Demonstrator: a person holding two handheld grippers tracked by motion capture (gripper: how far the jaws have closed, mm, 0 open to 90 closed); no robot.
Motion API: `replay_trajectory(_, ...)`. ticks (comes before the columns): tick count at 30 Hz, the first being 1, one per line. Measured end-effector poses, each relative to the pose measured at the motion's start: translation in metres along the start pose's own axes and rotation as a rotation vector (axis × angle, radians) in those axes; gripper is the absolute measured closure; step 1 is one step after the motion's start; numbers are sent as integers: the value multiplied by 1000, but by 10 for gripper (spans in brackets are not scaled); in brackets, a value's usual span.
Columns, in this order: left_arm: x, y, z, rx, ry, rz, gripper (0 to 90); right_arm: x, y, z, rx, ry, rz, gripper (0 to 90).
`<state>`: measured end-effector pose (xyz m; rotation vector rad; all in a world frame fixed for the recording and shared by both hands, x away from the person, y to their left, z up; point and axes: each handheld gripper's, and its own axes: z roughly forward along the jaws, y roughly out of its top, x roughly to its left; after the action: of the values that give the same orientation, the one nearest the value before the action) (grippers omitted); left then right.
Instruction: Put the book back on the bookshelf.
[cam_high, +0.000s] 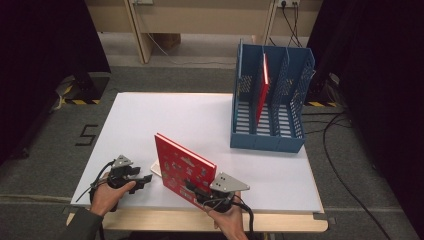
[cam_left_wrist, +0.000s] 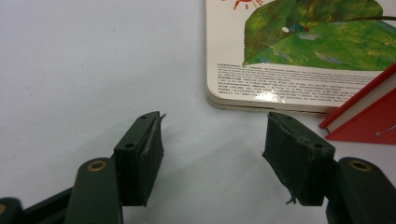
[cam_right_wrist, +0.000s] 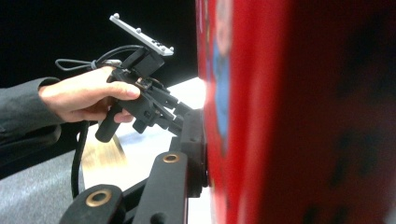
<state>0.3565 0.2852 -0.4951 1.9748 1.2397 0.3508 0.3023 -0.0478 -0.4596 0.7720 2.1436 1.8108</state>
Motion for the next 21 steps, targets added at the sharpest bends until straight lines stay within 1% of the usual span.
replay_trajectory(5,0,0,0,0,0,-1,360,0,-1,1,-2,-5,-3,760)
replay_trajectory(6,0,0,0,0,0,2,359,-1,-2,2,-17,-14,-10,764)
replay_trajectory(9,0,0,0,1,-2,-1,359,-1,-2,2,-27,-14,-12,773)
replay_trajectory(10,0,0,0,2,-2,2,359,-1,-2,2,-40,-20,-17,782)
replay_trajectory(11,0,0,0,1,-2,1,359,-1,-2,3,-42,-16,-3,783)
replay_trajectory(13,0,0,0,0,-4,-1,359,-2,-2,3,-48,-16,-3,785)
replay_trajectory(15,0,0,0,2,-3,0,359,-3,-2,3,-45,-11,-15,786)
replay_trajectory(18,0,0,0,0,-4,-1,359,-3,-1,4,-54,0,-5,789)
replay_trajectory(21,0,0,0,2,-4,0,359,-3,0,5,-57,3,-17,791)
